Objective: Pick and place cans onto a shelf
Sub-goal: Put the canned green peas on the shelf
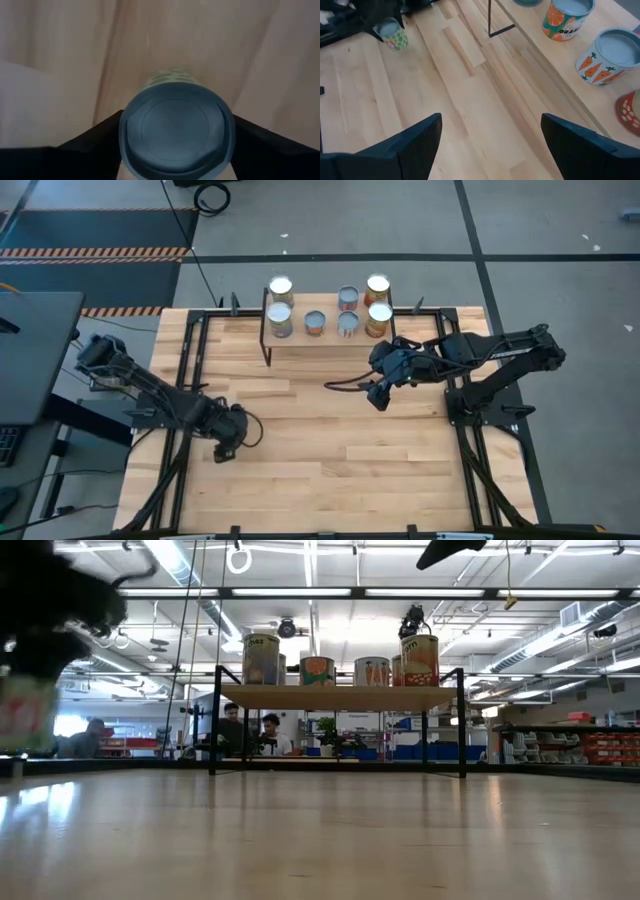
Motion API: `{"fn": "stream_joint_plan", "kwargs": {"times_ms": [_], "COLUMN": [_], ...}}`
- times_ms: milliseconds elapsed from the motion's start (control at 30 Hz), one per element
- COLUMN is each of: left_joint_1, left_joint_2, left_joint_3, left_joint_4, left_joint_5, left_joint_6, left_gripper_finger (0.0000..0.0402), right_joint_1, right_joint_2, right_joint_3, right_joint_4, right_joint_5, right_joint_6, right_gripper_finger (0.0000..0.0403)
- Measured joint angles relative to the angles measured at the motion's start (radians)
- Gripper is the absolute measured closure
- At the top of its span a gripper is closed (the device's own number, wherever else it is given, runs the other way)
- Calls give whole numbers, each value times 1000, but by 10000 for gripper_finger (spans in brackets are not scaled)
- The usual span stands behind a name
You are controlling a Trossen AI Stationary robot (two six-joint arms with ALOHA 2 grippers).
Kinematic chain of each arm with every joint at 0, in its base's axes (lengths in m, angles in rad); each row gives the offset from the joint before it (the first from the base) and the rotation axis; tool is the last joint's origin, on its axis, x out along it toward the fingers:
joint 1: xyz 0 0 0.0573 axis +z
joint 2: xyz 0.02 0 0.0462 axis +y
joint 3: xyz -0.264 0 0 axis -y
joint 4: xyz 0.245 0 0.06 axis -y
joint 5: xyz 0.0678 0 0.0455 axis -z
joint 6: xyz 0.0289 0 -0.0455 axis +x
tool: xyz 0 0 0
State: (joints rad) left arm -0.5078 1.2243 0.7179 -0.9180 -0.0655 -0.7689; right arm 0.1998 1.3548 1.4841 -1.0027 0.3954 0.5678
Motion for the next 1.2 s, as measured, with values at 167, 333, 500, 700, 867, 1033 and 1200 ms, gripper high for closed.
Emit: {"fn": "stream_joint_plan", "kwargs": {"times_ms": [167, 333, 500, 700, 867, 1033, 1200], "left_joint_1": [124, 317, 489, 637, 752, 844, 934], "left_joint_2": [0, 45, 226, 441, 581, 672, 730], "left_joint_3": [246, 528, 804, 1142, 1348, 1483, 1519], "left_joint_4": [-136, -274, -407, -445, -434, -395, -336], "left_joint_5": [-7, -49, -63, -86, -91, -93, -123], "left_joint_6": [82, 220, 436, 588, 703, 756, 741], "left_gripper_finger": [115, 115, 115, 115, 115, 115, 115], "right_joint_1": [-21, -67, -120, -182, -234, -292, -339], "right_joint_2": [0, 0, -4, -6, -6, -6, -6], "right_joint_3": [28, 80, 90, 90, 90, 90, 90], "right_joint_4": [-8, -9, -17, -64, -70, -69, -67], "right_joint_5": [-4, -5, -22, -57, -58, -58, -82], "right_joint_6": [-63, -152, -214, -276, -368, -457, -520], "right_gripper_finger": [55, 55, 55, 55, 55, 55, 55]}}
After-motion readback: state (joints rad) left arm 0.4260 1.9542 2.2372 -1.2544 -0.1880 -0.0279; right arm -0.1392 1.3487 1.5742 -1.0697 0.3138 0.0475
